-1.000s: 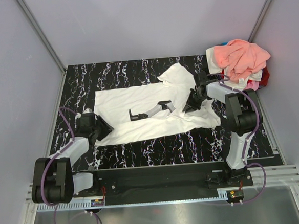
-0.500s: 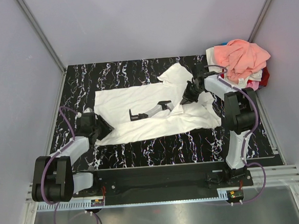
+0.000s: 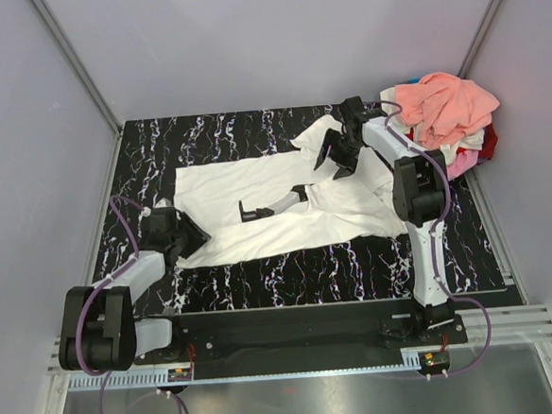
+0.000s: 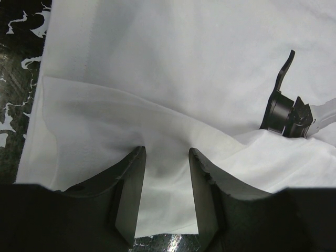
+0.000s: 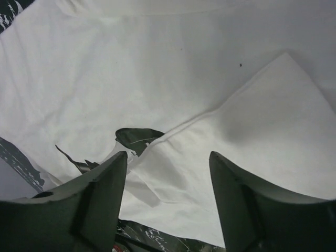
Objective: Fold and stack the t-shirts
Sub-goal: Fold the tshirt
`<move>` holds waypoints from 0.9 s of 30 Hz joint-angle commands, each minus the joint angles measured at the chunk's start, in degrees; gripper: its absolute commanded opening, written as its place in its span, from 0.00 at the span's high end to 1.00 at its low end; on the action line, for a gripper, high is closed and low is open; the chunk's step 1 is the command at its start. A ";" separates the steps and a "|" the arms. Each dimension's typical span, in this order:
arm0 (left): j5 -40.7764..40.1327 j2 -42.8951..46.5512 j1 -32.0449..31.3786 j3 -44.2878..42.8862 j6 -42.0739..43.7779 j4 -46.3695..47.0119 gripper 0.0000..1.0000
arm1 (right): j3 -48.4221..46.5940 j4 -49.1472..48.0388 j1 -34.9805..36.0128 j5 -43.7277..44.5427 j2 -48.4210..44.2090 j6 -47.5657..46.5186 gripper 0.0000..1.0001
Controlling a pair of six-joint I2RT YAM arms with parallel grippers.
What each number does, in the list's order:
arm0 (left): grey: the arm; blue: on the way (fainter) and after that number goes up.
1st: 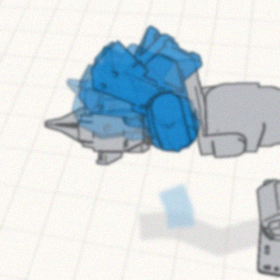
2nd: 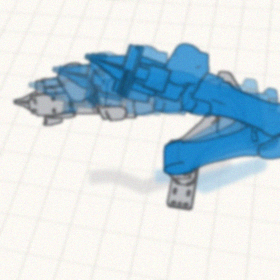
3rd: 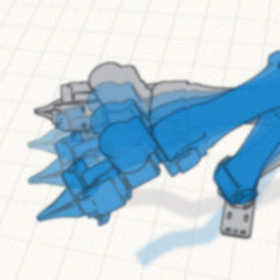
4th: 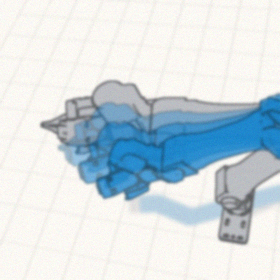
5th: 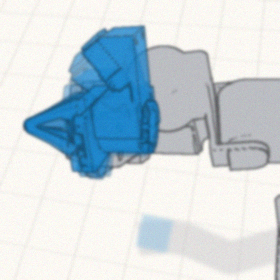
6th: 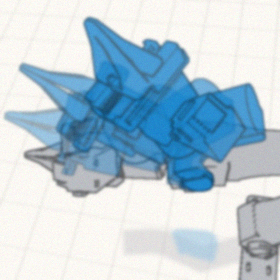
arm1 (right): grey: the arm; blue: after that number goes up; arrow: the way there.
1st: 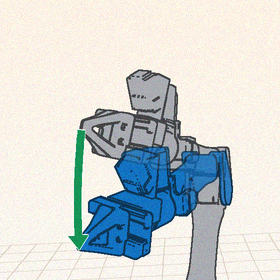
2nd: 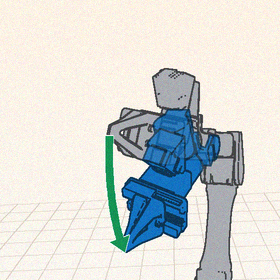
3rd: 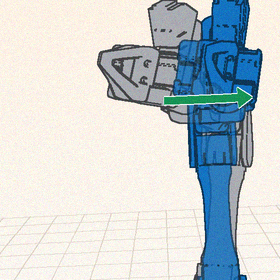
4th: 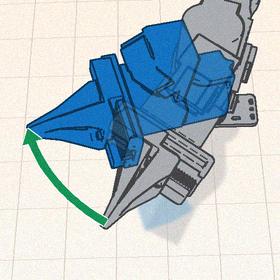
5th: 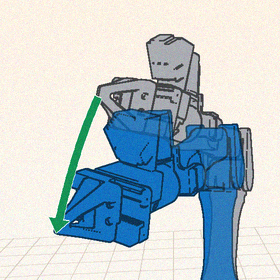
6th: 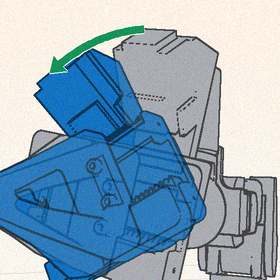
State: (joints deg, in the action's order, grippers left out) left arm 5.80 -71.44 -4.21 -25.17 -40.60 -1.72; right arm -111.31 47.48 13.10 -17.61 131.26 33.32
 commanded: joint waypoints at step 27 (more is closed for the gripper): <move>-8.17 12.47 -0.27 1.17 -6.07 -14.55 0.39 | 55.85 -10.83 -21.45 14.00 -41.80 -2.29 0.24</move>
State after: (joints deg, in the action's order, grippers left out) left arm -0.54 -58.50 -4.32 -24.40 -46.06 -18.13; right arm -55.05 40.93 -7.62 -4.05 88.51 32.58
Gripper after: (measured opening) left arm 0.604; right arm 0.764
